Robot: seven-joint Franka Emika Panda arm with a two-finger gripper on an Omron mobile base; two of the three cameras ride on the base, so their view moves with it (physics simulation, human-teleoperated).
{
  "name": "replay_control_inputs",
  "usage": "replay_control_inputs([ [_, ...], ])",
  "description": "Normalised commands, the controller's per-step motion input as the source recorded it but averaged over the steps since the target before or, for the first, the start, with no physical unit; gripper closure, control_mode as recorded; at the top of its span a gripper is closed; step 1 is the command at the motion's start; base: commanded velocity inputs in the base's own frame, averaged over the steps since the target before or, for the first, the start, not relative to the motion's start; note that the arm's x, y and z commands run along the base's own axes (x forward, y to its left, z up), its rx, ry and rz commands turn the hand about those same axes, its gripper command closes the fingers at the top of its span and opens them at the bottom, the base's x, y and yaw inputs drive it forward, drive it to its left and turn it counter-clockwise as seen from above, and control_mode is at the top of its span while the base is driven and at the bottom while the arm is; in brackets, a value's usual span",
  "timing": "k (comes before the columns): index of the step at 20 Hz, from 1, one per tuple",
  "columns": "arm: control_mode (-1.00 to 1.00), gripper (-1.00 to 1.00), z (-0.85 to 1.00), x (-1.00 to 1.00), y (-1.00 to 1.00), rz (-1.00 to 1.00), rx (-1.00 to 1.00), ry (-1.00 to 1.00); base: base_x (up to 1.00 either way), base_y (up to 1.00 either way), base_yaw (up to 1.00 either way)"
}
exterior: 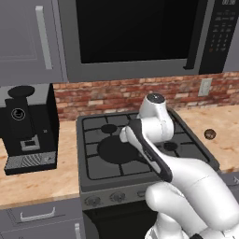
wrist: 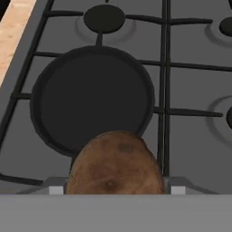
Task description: Put the potato and potato in the pan. Then turn on the front left burner and set the heat to medium.
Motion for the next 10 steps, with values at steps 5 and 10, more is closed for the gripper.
replay_control_inputs([
  [5,-1.00,1.00,-0.11,0.47,0.23,0.00,0.00,0.13,0.00,0.00,0.00],
  [10,-1.00,1.00,-0.11,0.43,0.08,0.00,0.00,0.13,0.00,0.00,0.00],
])
